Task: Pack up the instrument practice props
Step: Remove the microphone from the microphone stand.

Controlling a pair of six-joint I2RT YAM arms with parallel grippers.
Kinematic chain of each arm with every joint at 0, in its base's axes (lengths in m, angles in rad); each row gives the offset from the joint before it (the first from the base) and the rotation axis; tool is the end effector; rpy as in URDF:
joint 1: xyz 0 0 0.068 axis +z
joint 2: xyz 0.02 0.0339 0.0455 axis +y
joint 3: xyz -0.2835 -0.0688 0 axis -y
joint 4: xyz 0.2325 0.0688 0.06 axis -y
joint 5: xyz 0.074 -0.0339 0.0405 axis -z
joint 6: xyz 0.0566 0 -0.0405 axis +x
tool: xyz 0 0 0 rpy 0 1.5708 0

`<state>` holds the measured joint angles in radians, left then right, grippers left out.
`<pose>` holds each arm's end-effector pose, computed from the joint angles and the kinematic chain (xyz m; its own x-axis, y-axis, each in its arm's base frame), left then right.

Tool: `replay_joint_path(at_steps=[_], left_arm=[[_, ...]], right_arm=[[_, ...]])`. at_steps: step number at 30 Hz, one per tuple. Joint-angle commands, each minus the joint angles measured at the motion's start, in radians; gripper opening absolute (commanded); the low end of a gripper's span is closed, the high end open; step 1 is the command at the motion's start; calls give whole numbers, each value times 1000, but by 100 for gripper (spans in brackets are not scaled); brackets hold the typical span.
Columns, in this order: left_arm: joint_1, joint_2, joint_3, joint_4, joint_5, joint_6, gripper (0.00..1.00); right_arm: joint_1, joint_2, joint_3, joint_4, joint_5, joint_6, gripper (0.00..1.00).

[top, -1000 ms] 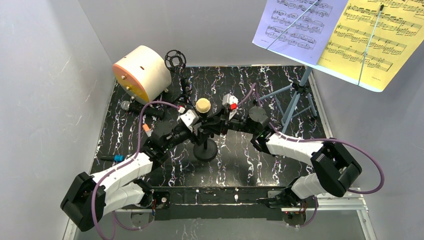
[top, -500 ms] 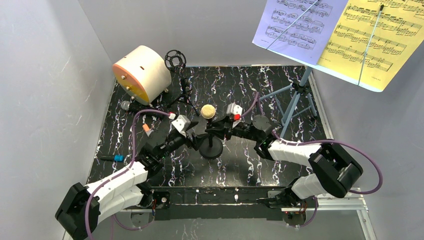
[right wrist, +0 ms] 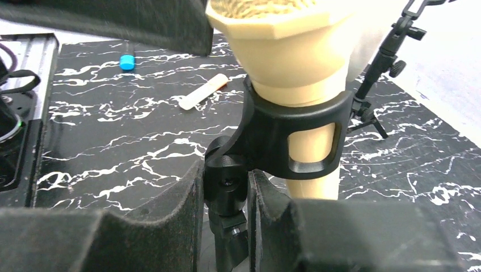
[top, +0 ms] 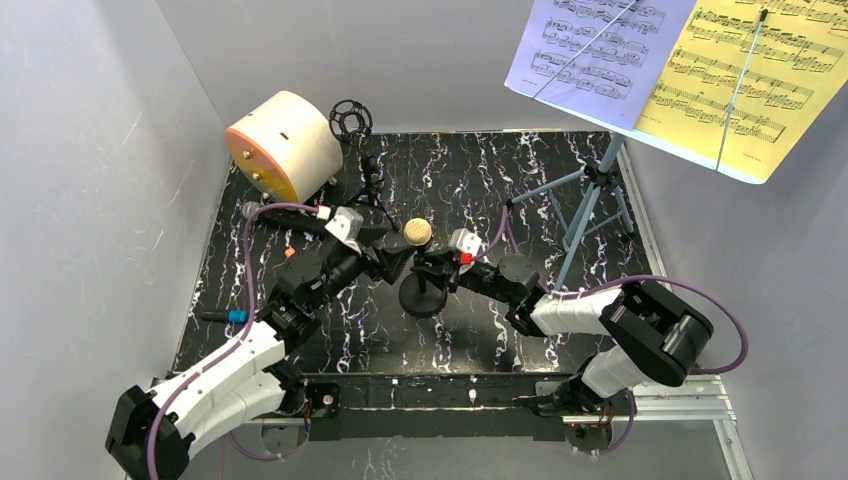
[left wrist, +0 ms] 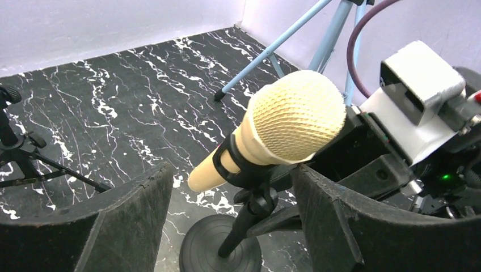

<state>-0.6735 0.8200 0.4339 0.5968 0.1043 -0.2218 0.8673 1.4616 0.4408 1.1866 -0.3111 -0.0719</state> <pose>0.1464 -0.1243 0.3161 0.0055 -0.2843 -0.9587 0.7187 0.6677 -0.1939 0.1730 0.2308 0.2496 0.1727 0.0978 -0.9801 -0.9112 0.3936 -0.1212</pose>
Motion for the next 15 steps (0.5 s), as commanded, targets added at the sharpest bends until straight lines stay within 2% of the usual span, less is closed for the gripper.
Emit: replay_joint_path(at_steps=[1, 6, 10, 15], left_arm=[[0, -1, 152, -202, 3, -37, 75], [1, 32, 280, -393, 79, -37, 76], [1, 21, 350, -497, 47, -45, 78], [-2, 100, 479, -625, 33, -64, 78]], right_arm=[[24, 4, -27, -28, 116, -164, 1], [55, -8, -5, -100, 197, -179, 1], [89, -7, 0, -125, 262, -208, 1], [129, 7, 18, -157, 354, -252, 1]])
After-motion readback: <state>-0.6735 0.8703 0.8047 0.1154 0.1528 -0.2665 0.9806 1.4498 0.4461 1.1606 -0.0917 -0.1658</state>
